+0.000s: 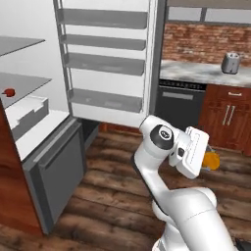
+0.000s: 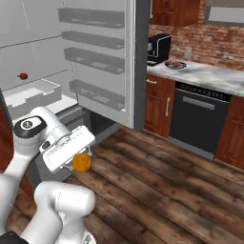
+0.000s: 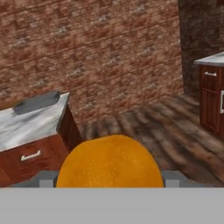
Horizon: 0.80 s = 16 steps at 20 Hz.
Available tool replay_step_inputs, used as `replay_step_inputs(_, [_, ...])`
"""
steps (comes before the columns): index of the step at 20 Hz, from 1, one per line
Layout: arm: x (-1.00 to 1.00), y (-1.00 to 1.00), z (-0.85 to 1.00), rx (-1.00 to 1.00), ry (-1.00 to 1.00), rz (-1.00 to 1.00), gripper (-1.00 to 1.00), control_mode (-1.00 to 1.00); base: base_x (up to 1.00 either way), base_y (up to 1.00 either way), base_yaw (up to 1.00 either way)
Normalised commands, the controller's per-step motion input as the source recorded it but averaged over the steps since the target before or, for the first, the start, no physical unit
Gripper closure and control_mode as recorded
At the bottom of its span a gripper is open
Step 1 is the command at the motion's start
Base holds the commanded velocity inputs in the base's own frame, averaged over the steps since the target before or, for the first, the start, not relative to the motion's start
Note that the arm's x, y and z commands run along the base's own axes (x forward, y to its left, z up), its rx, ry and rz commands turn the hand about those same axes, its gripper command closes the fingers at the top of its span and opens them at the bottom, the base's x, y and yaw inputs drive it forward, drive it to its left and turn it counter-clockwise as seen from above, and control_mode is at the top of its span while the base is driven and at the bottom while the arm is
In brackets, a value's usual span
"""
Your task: Place the cold items (orange and bell pepper) from the fridge in one tupperware on the dining counter. Place the warm items (hot dog and kebab skewer) in the stove area in another tupperware.
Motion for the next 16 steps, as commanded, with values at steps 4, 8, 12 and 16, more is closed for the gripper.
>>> replay_step_inputs(4, [0.00,0.00,0.00,0.00,0.00,0.00,1.00,1.00,-0.79,-0.15,-0.42])
replay_step_inputs(8, [0.00,0.00,0.00,0.00,0.00,0.00,1.00,1.00,-0.79,-0.35,-0.31])
replay_step_inputs(12, [0.00,0.00,0.00,0.00,0.00,0.00,1.00,1.00,-0.80,-0.46,-0.25])
replay_step_inputs(16, [0.00,0.00,0.00,0.00,0.00,0.00,1.00,1.00,-0.43,-0.78,-0.11])
